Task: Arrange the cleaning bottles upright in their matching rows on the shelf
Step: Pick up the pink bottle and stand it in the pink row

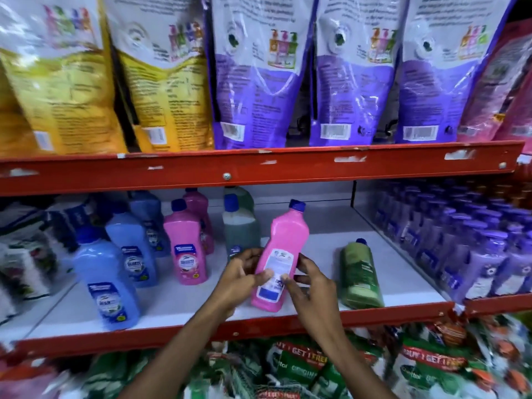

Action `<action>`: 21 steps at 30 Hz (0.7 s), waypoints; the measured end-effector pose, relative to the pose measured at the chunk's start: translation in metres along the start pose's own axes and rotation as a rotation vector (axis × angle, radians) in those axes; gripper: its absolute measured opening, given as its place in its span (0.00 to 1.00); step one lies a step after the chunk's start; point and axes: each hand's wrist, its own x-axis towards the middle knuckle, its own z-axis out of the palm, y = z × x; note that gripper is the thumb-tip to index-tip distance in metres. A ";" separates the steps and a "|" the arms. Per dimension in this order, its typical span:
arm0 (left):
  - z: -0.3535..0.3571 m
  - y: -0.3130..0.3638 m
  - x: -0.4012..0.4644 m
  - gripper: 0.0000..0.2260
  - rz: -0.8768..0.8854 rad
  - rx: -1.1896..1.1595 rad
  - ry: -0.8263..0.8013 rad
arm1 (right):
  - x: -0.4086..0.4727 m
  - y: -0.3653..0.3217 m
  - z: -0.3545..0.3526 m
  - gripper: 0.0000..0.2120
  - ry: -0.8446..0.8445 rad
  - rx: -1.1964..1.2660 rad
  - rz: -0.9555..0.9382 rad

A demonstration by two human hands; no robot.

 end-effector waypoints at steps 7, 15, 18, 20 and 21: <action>-0.104 -0.021 -0.057 0.18 0.117 0.050 0.250 | -0.008 -0.047 0.110 0.17 -0.084 0.114 -0.078; -0.151 -0.044 -0.053 0.21 0.137 0.217 0.343 | 0.001 -0.052 0.172 0.19 -0.100 -0.002 -0.112; -0.156 -0.054 -0.049 0.20 0.146 0.259 0.329 | 0.000 -0.048 0.174 0.19 -0.067 0.008 -0.114; -0.157 -0.053 -0.049 0.17 0.117 0.250 0.311 | 0.001 -0.042 0.175 0.19 0.003 0.006 -0.111; -0.157 -0.053 -0.052 0.15 0.096 0.248 0.312 | 0.003 -0.040 0.176 0.18 0.047 -0.017 -0.116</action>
